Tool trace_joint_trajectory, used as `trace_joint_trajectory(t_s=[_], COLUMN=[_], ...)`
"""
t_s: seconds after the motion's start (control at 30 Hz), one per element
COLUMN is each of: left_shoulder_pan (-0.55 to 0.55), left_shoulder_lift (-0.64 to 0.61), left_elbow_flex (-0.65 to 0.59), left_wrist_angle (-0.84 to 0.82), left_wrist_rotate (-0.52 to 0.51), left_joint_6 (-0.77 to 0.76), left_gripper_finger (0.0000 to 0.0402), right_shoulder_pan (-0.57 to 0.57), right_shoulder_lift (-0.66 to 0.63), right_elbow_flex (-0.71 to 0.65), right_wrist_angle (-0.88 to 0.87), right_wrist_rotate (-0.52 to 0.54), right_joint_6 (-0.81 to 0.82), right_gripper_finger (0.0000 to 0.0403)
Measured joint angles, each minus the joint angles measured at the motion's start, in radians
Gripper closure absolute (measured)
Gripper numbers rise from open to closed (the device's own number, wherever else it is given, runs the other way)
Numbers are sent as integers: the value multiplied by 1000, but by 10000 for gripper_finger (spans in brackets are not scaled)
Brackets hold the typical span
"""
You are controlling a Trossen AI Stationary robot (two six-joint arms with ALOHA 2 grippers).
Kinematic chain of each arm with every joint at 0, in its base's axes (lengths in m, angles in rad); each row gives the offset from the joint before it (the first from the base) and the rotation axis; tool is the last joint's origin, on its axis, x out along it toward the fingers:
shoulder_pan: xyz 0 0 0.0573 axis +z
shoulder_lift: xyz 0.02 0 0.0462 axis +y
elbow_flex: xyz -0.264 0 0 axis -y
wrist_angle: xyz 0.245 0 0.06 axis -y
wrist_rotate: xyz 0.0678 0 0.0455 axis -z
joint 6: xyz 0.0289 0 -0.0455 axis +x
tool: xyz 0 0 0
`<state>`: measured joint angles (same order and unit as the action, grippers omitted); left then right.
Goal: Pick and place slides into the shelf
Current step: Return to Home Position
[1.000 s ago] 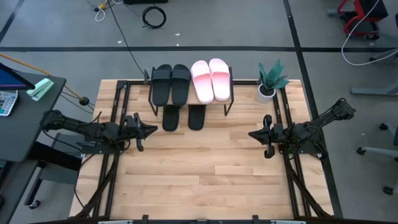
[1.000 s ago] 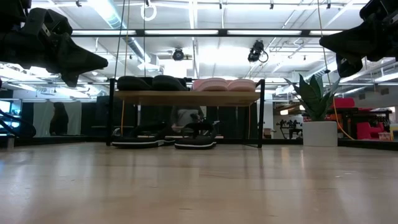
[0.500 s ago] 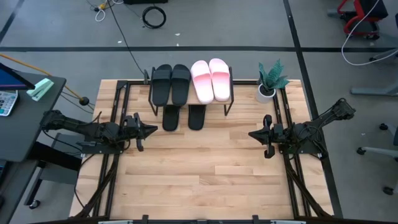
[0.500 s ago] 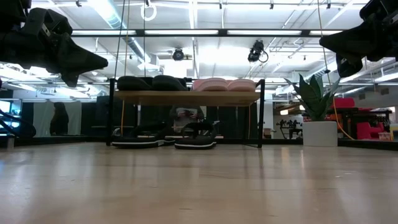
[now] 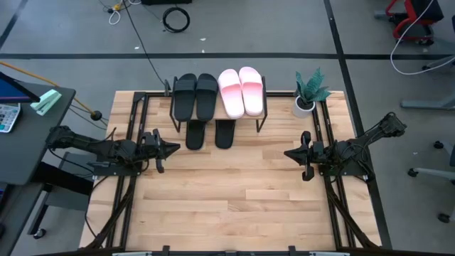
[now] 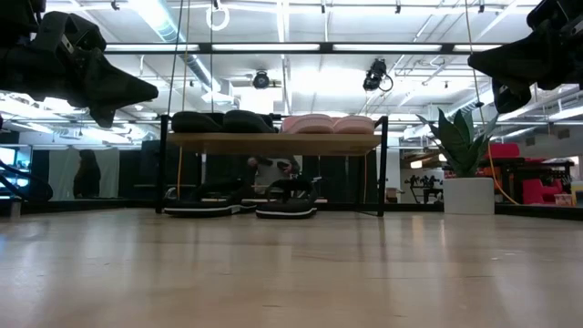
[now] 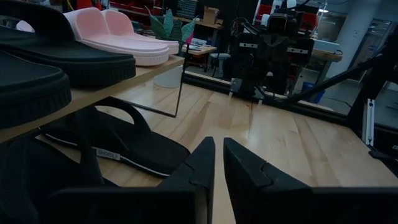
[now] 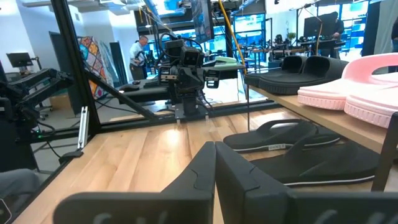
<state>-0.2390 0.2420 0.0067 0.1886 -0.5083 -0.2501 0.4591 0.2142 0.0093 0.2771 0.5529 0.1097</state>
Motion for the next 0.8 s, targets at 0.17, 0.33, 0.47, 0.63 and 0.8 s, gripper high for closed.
trace_joint_trajectory(t_s=[0.17, 0.33, 0.47, 0.63, 0.8], left_shoulder_pan=[0, 0, 0, 0, 0], left_shoulder_lift=[0, 0, 0, 0, 0], left_elbow_flex=[0, 0, 0, 0, 0], left_wrist_angle=[0, 0, 0, 0, 0], left_wrist_rotate=[0, 0, 0, 0, 0], left_joint_6=[0, 0, 0, 1, 0], left_gripper_finger=[370, 376, 372, 364, 361], right_shoulder_pan=[0, 0, 0, 0, 0], right_shoulder_lift=[0, 0, 0, 0, 0], right_elbow_flex=[0, 0, 0, 0, 0], right_wrist_angle=[0, 0, 0, 0, 0], right_wrist_rotate=[0, 0, 0, 0, 0], right_joint_6=[0, 0, 0, 0, 0], right_gripper_finger=[387, 387, 387, 387, 387])
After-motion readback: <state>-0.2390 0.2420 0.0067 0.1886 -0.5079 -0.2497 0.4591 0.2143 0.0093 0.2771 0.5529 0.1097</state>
